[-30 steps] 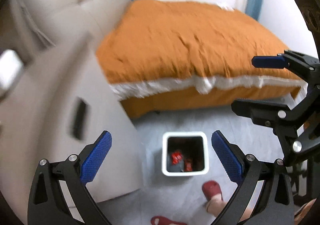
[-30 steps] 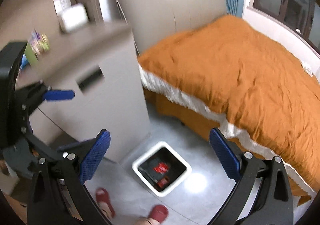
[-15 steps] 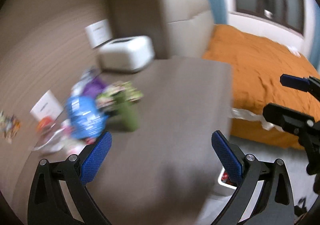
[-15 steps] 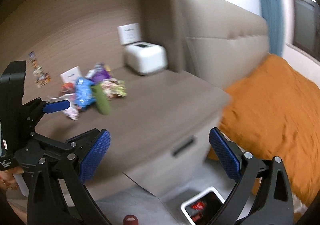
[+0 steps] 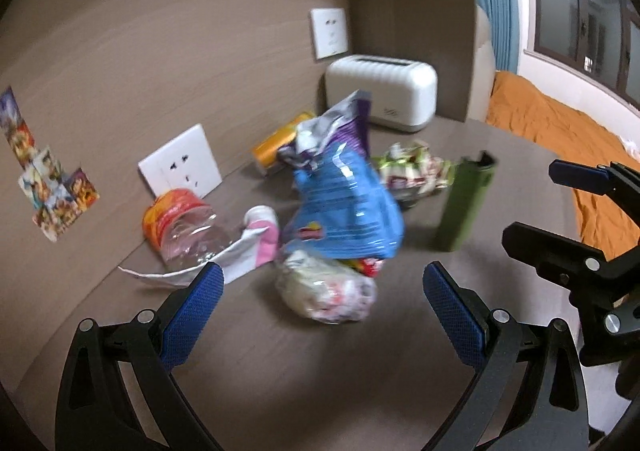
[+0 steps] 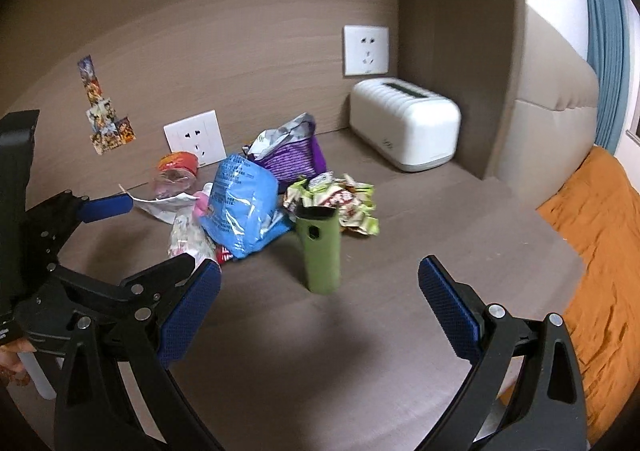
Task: Collect trash
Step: 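Move both open tools back over the desk, then grasp the clear plastic bag with the left tool while the right tool grasps the green cup, then carry both items over the white bin and open both tools to drop them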
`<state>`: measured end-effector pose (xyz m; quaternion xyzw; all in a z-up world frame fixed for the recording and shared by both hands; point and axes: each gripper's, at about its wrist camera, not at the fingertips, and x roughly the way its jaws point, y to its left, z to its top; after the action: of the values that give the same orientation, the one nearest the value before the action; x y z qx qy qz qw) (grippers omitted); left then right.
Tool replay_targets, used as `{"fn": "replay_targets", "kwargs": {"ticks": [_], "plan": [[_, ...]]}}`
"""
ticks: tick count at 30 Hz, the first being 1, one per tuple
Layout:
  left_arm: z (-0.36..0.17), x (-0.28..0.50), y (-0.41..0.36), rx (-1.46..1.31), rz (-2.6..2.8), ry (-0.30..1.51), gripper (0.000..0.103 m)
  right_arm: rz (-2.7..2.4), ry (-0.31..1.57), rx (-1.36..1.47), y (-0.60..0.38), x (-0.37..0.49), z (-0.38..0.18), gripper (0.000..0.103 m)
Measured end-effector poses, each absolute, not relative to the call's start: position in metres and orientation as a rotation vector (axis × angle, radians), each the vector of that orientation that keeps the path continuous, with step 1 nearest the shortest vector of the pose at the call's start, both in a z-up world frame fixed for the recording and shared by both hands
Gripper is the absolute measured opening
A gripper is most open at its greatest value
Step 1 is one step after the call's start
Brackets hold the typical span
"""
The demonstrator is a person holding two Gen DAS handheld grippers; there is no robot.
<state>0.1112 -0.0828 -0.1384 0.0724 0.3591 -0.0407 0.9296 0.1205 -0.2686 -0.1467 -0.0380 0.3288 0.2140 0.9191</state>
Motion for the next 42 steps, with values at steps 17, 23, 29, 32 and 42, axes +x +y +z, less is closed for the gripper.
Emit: {"fn": "replay_targets", "kwargs": {"ticks": [17,23,29,32,42], "plan": [[-0.184,0.156,-0.062,0.065,-0.309,0.850,0.057,0.346,0.792,-0.097,-0.243,0.160,-0.188,0.028],[-0.168,0.143,-0.065,0.078,-0.308,0.831,0.055,0.362,0.772,-0.056,-0.261,0.151,-0.172,0.027],[-0.130,0.120,-0.092,0.135,-0.332,0.767,0.055,0.352,0.686,-0.036,-0.290,0.129,-0.130,0.027],[-0.112,0.110,-0.118,0.163,-0.367,0.730,0.055,0.331,0.637,-0.041,-0.313,0.113,-0.109,0.027],[-0.103,0.077,-0.243,0.237,-0.555,0.703,0.055,0.172,0.613,-0.018,-0.425,0.050,-0.093,0.027]]}}
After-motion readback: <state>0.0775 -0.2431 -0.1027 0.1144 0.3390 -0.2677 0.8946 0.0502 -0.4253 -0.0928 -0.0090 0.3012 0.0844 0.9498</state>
